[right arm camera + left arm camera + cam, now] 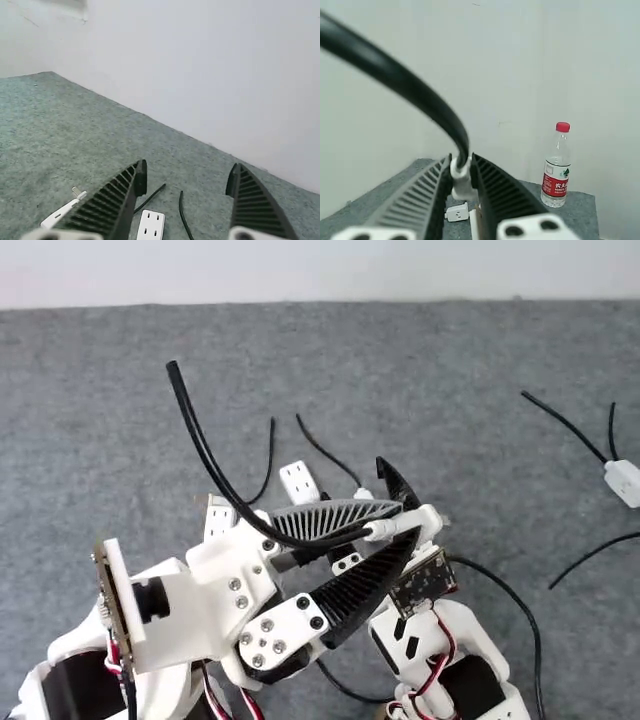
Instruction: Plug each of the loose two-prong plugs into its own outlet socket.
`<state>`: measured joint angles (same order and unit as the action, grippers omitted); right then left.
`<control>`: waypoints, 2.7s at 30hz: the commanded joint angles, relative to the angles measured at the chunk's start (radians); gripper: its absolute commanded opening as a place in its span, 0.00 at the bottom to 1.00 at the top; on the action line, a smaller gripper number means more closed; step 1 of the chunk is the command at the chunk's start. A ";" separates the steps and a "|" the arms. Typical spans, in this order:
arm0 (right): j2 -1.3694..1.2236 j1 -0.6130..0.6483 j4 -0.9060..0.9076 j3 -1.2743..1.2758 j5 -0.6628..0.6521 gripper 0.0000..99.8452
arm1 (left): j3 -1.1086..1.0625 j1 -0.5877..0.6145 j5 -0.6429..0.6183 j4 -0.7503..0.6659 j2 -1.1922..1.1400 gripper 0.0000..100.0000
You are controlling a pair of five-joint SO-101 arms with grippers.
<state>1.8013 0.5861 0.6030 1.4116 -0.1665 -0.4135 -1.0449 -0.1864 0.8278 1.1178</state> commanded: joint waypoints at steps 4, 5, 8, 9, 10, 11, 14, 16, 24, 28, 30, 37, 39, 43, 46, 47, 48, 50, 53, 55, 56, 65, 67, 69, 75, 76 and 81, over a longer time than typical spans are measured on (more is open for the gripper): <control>0.004 0.010 -0.001 -0.054 -0.003 0.26 | -0.019 -0.035 -0.011 -0.054 -0.064 0.01; 0.004 0.010 -0.001 -0.054 -0.006 0.26 | -0.019 -0.046 -0.011 -0.048 -0.064 0.01; 0.004 0.010 -0.001 -0.055 -0.011 0.26 | -0.019 -0.054 -0.011 -0.049 -0.069 0.01; 0.004 0.008 -0.002 -0.055 -0.012 0.26 | -0.019 -0.054 -0.011 -0.049 -0.069 0.01; 0.004 0.008 -0.002 -0.055 -0.012 0.26 | -0.019 -0.054 -0.011 -0.048 -0.066 0.01; 0.004 0.008 -0.002 -0.055 -0.012 0.26 | -0.021 -0.055 -0.011 -0.048 -0.064 0.01; 0.004 0.002 -0.005 -0.055 -0.025 0.26 | -0.022 -0.055 -0.011 -0.046 -0.064 0.01; 0.004 0.002 -0.007 -0.057 -0.046 0.26 | -0.025 -0.055 -0.011 -0.029 -0.063 0.01; 0.012 0.002 -0.007 -0.057 -0.049 0.26 | -0.010 -0.052 -0.011 0.037 0.005 0.01; 0.012 0.002 -0.007 -0.057 -0.051 0.26 | -0.012 -0.035 -0.009 0.084 0.031 0.01; 0.012 0.001 -0.007 -0.057 -0.052 0.26 | -0.012 -0.012 -0.009 0.103 0.037 0.01; 0.012 -0.022 -0.008 -0.063 -0.048 0.26 | -0.010 -0.003 -0.009 0.144 0.040 0.01; 0.012 -0.038 -0.002 -0.077 -0.048 0.26 | -0.010 -0.003 -0.009 0.147 0.040 0.01; 0.010 -0.084 -0.007 -0.091 -0.046 0.26 | -0.010 -0.003 -0.009 0.149 0.040 0.01; 0.010 -0.084 -0.002 -0.094 -0.044 0.26 | -0.010 -0.003 -0.009 0.149 0.040 0.01; 0.005 -0.084 -0.002 -0.094 -0.044 0.26 | -0.010 -0.003 -0.009 0.149 0.040 0.01; 0.005 -0.084 -0.004 -0.094 -0.044 0.26 | -0.010 -0.003 -0.009 0.149 0.040 0.01; 0.007 -0.087 -0.005 -0.094 -0.044 0.26 | -0.010 -0.003 -0.009 0.149 0.040 0.01; 0.012 -0.090 -0.005 -0.094 -0.044 0.26 | -0.010 -0.003 -0.009 0.150 0.040 0.01; 0.012 -0.090 -0.005 -0.094 -0.044 0.26 | -0.010 -0.003 -0.009 0.152 0.040 0.01; 0.012 -0.090 -0.007 -0.094 -0.046 0.26 | -0.010 -0.003 -0.009 0.152 0.041 0.01; 0.012 -0.091 -0.008 -0.095 -0.046 0.26 | -0.007 -0.003 -0.009 0.232 0.041 0.01; 0.012 -0.091 -0.008 -0.095 -0.046 0.26 | -0.005 -0.003 -0.009 0.236 0.041 0.01; 0.012 -0.091 -0.008 -0.095 -0.046 0.26 | -0.008 -0.003 -0.009 0.236 0.052 0.01; 0.004 -0.127 -0.007 -0.112 -0.028 0.26 | -0.059 -0.002 -0.005 0.229 0.144 0.01; 0.004 -0.127 -0.005 -0.112 -0.008 0.26 | -0.087 -0.002 -0.005 0.221 0.152 0.01; 0.004 -0.131 -0.007 -0.112 0.017 0.26 | -0.200 0.014 -0.003 0.147 0.199 0.01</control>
<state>1.7983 0.4603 0.6045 1.3763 -0.1726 -0.5363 -1.0602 -0.1910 1.0165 1.2881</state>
